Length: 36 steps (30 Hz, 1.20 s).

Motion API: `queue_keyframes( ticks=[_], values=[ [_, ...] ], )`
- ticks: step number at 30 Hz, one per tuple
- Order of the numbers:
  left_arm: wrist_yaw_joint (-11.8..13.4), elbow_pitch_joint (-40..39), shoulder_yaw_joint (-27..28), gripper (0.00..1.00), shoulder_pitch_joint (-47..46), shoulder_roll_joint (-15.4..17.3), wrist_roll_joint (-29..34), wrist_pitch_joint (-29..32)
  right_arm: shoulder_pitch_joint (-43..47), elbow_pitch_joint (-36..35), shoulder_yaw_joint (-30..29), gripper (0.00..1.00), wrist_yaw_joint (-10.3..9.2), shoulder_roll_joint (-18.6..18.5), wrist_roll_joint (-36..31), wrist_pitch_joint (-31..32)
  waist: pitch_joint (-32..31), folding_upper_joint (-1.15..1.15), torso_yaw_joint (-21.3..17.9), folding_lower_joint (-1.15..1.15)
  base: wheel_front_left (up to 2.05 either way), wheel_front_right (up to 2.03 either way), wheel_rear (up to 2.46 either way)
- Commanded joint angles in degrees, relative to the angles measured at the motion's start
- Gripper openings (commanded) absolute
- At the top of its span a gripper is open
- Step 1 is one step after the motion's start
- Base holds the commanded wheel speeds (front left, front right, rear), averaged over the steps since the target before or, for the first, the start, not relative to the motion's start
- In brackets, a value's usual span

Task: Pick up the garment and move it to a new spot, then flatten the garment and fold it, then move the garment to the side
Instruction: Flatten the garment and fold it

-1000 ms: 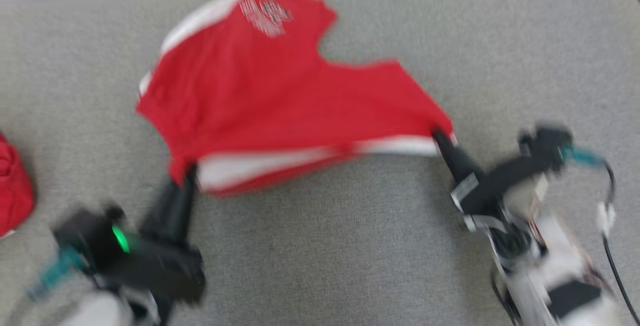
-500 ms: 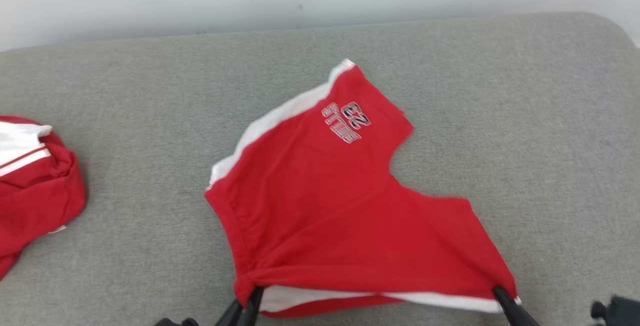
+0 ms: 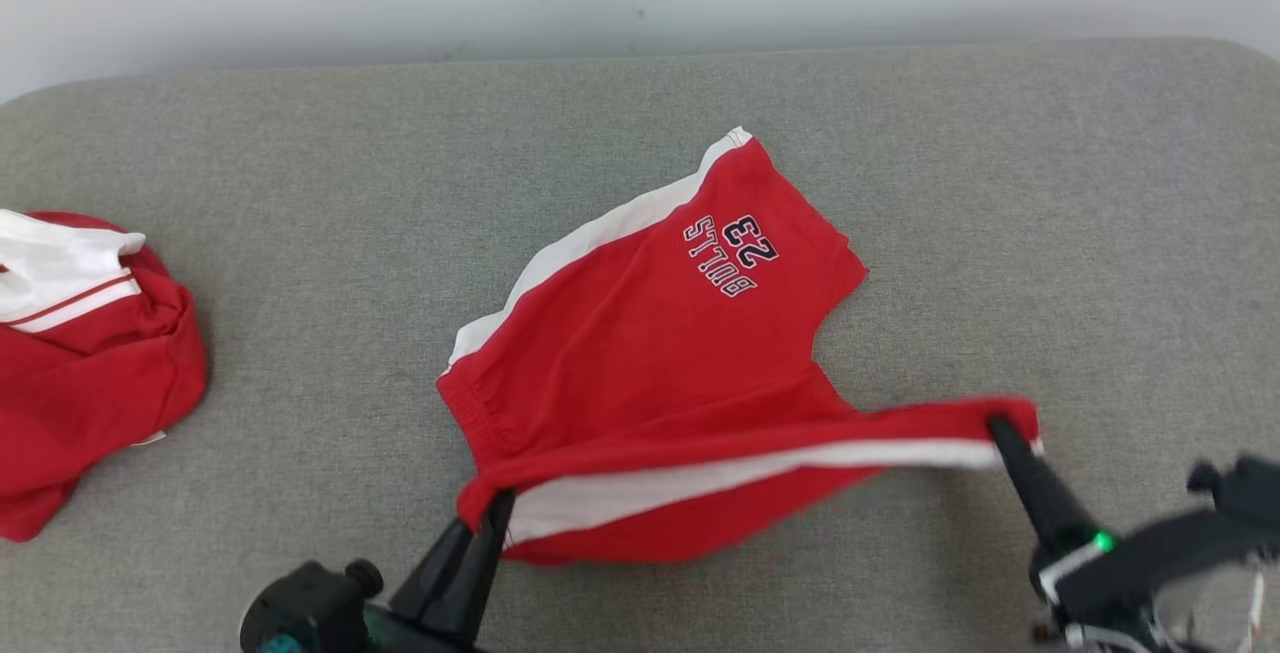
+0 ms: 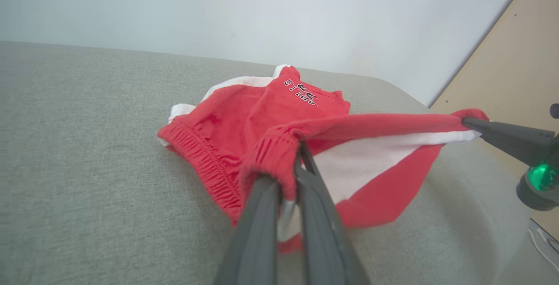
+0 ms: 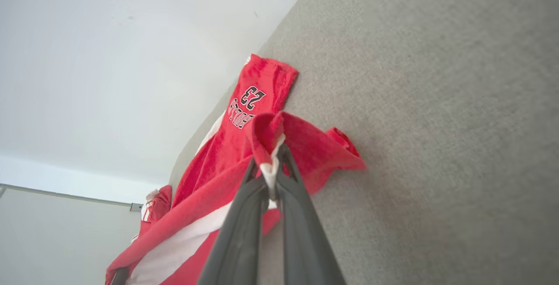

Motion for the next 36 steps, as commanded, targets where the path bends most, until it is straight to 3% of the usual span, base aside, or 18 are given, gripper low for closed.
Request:
queue_keyframes(
  ticks=[1,7,18,24,29,30,31,32,33,36],
  values=[
    [-0.2,0.3,0.3,0.0,-1.0,-0.3,0.0,0.0,-1.8,0.7,0.1,0.0,-0.11,0.0,-0.5,0.1,0.0,0.0,0.1,-0.01,0.0,0.0,0.0],
    [-1.2,4.3,2.0,0.0,-7.6,-2.4,-0.5,0.0,-17.4,12.0,1.0,0.0,-0.11,0.0,-3.8,-0.7,0.6,0.0,2.5,-0.01,0.0,0.0,0.0],
    [-1.9,15.3,1.1,0.0,-21.0,-6.8,-2.6,0.0,-46.1,41.5,1.9,0.0,-0.11,0.0,-10.6,-7.0,4.3,0.0,8.6,-0.01,0.0,0.0,0.0],
    [-1.8,20.3,-1.4,0.0,-27.3,-8.0,-5.1,0.0,-57.8,57.8,0.9,0.0,-0.11,0.0,-15.2,-11.6,6.8,0.0,10.2,-0.01,0.0,0.0,0.0],
    [-1.9,23.3,-2.0,0.0,-30.2,-8.7,-5.2,0.0,-64.1,66.8,2.8,0.0,-0.11,0.0,-18.0,-16.0,8.1,0.0,10.7,-0.01,0.0,0.0,0.0],
    [-1.9,23.7,-2.1,0.0,-30.4,-8.7,-5.1,0.0,-64.5,67.7,3.3,0.46,-0.11,-0.1,-18.5,-16.9,8.2,0.0,10.7,-0.01,0.0,0.0,0.0],
    [-1.9,24.1,-2.0,0.0,-30.5,-8.8,-5.0,0.0,-65.0,68.5,3.8,1.0,-0.11,-0.1,-18.8,-17.5,8.2,0.0,10.6,-0.01,0.0,0.0,0.0],
    [-1.9,24.5,-1.8,0.88,-30.7,-8.8,-4.7,0.0,-65.3,69.2,4.4,1.0,-0.11,0.0,-19.4,-18.2,8.1,0.0,10.5,-0.01,0.0,0.0,0.0],
    [-1.9,24.8,-2.1,1.0,-30.8,-8.7,-3.9,0.0,-65.5,69.8,5.0,1.0,-0.11,-0.1,-19.9,-18.7,7.8,0.0,10.4,-0.01,0.0,0.0,0.0],
    [-1.9,25.0,-2.2,1.0,-29.5,-8.2,-3.6,0.0,-65.1,70.2,7.8,1.0,-0.11,-1.4,-22.1,-19.8,6.7,0.0,10.1,-0.01,0.0,0.0,0.0]
  ],
)
